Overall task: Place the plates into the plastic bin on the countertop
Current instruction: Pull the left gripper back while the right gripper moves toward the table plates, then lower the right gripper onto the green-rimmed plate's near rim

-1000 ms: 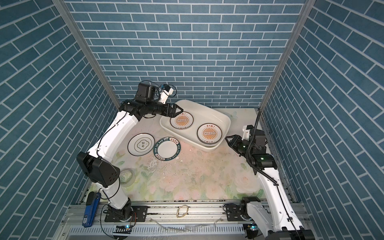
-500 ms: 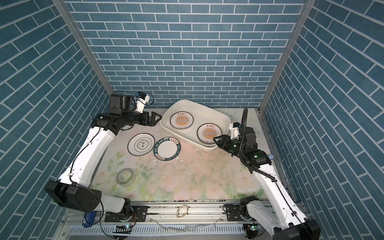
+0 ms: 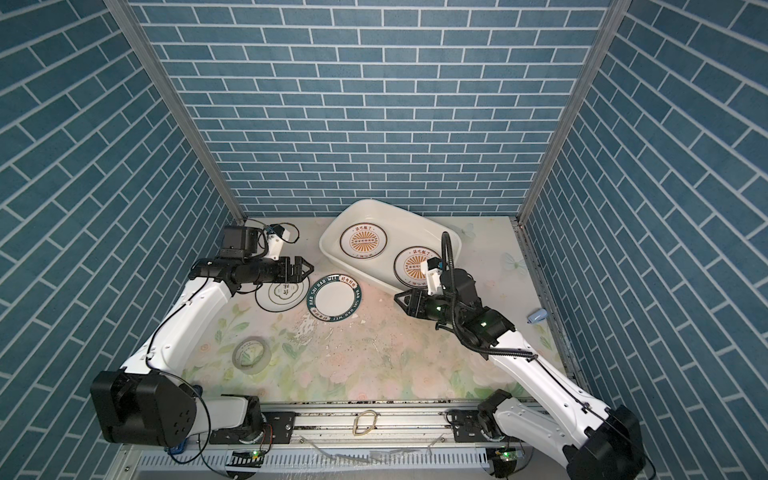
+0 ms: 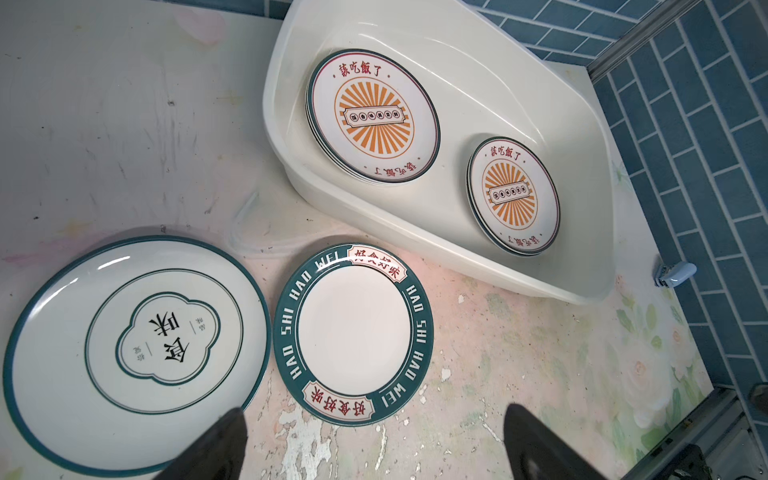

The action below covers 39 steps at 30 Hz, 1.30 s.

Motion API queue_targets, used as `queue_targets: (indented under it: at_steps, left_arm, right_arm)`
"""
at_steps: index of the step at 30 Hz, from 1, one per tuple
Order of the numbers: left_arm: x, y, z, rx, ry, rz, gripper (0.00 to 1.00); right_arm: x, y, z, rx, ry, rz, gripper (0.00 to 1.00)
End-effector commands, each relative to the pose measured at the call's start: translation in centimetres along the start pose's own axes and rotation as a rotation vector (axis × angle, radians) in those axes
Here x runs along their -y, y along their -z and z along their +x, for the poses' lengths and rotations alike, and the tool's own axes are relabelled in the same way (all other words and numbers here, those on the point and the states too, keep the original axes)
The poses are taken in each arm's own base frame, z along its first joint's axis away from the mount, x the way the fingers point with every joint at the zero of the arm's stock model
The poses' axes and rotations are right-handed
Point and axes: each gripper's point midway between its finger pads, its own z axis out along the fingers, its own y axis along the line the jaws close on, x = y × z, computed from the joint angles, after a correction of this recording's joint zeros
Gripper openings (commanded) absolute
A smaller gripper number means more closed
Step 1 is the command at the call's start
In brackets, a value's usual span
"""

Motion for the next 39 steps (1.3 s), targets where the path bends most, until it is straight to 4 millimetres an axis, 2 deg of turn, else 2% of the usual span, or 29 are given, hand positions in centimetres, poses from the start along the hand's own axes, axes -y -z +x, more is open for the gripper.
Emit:
queue_targets:
  at_steps: [1, 6, 12, 23, 30, 34, 39]
  left_arm:
    - [1.0, 0.7, -1.3, 0.074, -0.019, 0.054, 0.97]
    - [2.0, 1.9, -1.9, 0.109, -0.060, 0.080, 0.98]
    - [2.3, 2.5, -2.3, 0.126, -0.060, 0.084, 0.98]
    - [2.6, 2.9, -2.7, 0.133, -0.053, 0.090, 0.98]
    - [3.2, 3.6, -3.1, 0.144, -0.051, 0.107, 0.98]
    - [3.6, 4.0, -3.0, 0.148, -0.039, 0.121, 0.98]
    - [4.4, 4.6, -3.2, 0.159, -0.035, 0.150, 0.98]
  right_arm:
    - [0.5, -2.7, 0.4, 0.033, 0.011, 0.020, 0.41]
    - [-0.2, -7.1, 3.1, -0.006, 0.039, 0.006, 0.41]
    - [0.5, -10.7, 3.9, 0.096, -0.026, 0.040, 0.41]
    - [1.5, -14.4, 5.7, 0.235, -0.143, 0.170, 0.42]
    - [0.8, -16.8, 6.2, 0.247, -0.172, 0.147, 0.42]
    - [1.5, -17.5, 6.4, 0.274, -0.218, 0.151, 0.43]
    - [1.5, -18.1, 6.9, 0.306, -0.240, 0.162, 0.43]
